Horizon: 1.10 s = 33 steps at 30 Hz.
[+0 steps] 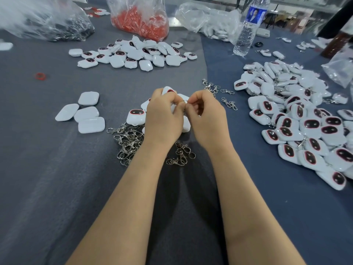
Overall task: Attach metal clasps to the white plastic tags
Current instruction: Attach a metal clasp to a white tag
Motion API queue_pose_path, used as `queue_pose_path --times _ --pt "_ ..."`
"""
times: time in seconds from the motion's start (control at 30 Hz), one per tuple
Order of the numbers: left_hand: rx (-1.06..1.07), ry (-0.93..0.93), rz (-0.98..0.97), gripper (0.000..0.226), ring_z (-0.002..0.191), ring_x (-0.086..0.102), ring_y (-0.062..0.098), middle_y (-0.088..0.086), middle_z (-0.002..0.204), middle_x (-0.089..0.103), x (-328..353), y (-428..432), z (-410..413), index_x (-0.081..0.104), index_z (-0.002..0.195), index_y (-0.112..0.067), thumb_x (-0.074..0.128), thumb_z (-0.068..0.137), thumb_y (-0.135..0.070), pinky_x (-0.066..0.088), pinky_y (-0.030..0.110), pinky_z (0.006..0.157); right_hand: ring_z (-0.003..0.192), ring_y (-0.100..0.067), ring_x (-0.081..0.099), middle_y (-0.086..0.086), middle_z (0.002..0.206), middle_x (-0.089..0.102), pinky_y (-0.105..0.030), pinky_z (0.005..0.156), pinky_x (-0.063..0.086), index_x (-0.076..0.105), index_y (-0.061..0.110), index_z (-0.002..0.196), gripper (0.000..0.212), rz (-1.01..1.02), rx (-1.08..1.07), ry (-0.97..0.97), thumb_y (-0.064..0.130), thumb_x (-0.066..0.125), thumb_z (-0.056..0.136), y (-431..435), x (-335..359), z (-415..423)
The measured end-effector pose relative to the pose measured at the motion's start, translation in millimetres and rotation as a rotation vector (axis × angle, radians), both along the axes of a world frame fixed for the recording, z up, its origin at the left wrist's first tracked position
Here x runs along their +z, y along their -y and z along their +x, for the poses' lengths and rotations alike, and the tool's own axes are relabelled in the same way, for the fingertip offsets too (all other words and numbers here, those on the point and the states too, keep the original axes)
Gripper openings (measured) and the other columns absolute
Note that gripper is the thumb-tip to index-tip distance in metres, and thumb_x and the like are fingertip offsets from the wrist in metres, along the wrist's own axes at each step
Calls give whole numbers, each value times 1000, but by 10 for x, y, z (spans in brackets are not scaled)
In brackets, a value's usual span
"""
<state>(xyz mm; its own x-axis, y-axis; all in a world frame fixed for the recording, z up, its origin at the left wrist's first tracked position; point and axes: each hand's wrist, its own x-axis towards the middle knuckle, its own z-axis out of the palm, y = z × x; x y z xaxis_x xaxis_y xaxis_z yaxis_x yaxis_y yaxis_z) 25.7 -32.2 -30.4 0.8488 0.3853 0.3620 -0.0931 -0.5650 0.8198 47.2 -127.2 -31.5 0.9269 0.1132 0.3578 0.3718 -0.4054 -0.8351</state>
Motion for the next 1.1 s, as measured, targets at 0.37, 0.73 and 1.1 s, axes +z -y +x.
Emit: queue_pose_path --times 0.37,0.73,1.1 --pt "-4 -23 121 6 79 43 10 -3 99 43 -18 25 -32 64 86 -12 61 88 -18 32 20 69 62 -1 47 8 70 53 -8 59 37 54 14 83 12 -100 0 4 3 56 86 70 16 8" --pt "-11 19 -37 5 92 47 11 1 102 48 11 40 -23 63 88 -5 60 88 -9 29 15 76 62 1 49 8 74 57 -7 62 40 59 15 83 10 25 -55 -6 6 60 86 17 28 3" --pt "-31 36 -60 5 92 47 7 -2 103 50 6 34 -24 64 88 -5 59 88 -7 29 3 73 59 1 51 11 66 58 -9 59 41 56 19 77 14 106 28 -150 10 62 86 69 30 56"
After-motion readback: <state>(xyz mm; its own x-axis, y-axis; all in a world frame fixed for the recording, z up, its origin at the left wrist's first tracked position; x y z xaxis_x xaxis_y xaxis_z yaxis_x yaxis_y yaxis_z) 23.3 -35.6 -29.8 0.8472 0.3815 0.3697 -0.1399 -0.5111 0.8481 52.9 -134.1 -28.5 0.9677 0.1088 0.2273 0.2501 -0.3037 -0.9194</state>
